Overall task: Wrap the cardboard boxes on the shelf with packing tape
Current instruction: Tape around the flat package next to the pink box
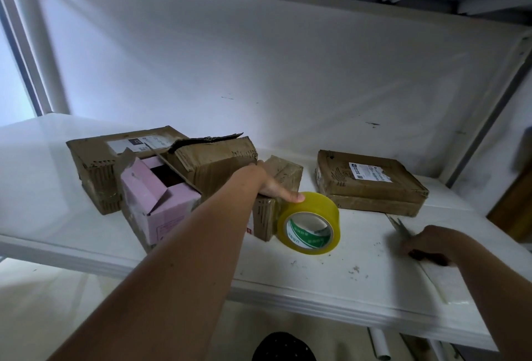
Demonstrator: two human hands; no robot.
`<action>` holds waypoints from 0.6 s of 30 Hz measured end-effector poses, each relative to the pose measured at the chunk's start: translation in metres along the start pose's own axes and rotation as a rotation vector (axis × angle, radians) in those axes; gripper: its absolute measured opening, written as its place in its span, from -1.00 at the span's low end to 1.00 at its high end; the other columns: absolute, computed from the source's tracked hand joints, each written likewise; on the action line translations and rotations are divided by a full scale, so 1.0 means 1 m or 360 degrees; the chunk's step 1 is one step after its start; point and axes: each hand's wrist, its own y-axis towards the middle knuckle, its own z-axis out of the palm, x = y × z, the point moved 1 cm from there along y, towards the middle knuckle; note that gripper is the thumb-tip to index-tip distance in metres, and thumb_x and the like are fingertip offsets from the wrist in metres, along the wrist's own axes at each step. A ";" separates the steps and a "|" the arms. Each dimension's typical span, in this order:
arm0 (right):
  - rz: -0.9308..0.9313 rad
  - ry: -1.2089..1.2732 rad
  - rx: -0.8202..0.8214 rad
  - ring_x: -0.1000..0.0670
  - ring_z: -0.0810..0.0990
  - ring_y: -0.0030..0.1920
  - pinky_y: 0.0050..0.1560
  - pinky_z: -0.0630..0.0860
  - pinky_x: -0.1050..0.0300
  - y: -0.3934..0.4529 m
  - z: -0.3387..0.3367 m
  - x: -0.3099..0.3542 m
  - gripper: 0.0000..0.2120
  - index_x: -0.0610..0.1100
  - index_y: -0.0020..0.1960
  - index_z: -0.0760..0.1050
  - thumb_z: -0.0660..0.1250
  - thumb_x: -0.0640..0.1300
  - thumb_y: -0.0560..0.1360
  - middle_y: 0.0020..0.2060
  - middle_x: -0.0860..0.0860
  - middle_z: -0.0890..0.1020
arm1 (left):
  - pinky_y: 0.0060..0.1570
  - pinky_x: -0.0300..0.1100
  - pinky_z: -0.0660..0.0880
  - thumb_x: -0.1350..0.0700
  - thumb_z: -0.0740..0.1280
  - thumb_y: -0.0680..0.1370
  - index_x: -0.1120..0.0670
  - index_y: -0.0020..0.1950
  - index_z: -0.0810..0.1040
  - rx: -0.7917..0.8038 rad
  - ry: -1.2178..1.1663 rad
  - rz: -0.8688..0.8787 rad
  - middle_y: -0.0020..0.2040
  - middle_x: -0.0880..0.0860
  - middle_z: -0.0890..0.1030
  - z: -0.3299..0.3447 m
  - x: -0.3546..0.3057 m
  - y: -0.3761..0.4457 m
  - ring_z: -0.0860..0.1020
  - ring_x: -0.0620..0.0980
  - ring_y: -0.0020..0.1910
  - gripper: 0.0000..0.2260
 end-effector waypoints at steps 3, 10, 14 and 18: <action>-0.0105 0.0483 0.0450 -0.11 0.50 -0.04 -0.08 0.45 0.08 -0.014 -0.013 0.005 -0.59 -0.17 0.04 0.50 0.56 -0.07 0.29 0.00 -0.15 0.55 | 0.42 0.11 0.12 -0.36 0.31 0.40 0.11 0.57 -0.12 0.0007 -0.0007 0.0019 0.57 0.18 -0.06 0.000 0.000 -0.002 0.01 0.25 0.52 -0.01; -0.0753 0.1315 0.0840 -0.01 0.58 -0.14 -0.31 0.54 0.24 -0.041 -0.025 0.047 -0.54 -0.20 0.13 0.49 0.31 0.09 0.37 -0.11 -0.13 0.62 | 0.42 0.12 0.13 -0.36 0.32 0.38 0.09 0.58 -0.14 -0.0024 -0.0006 0.0025 0.57 0.17 -0.07 -0.001 0.001 0.001 0.01 0.25 0.52 0.01; -0.0901 0.1529 0.0968 0.00 0.60 -0.07 -0.30 0.56 0.28 -0.062 -0.021 0.083 -0.57 -0.16 0.12 0.52 0.25 0.11 0.40 -0.04 -0.13 0.64 | 0.42 0.14 0.11 -0.41 0.36 0.32 0.10 0.56 -0.23 -0.0149 -0.0093 -0.0038 0.57 0.16 -0.16 0.002 0.004 0.004 -0.04 0.24 0.53 0.13; -0.1093 0.1524 0.0986 -0.02 0.54 -0.01 -0.20 0.52 0.26 -0.086 -0.019 0.112 -0.51 -0.07 0.32 0.44 0.29 0.05 0.42 0.03 -0.14 0.57 | 0.43 0.23 0.14 -0.44 0.39 0.25 0.13 0.52 -0.37 -0.0330 -0.0284 -0.0159 0.55 0.14 -0.27 0.008 0.006 0.008 -0.08 0.25 0.53 0.26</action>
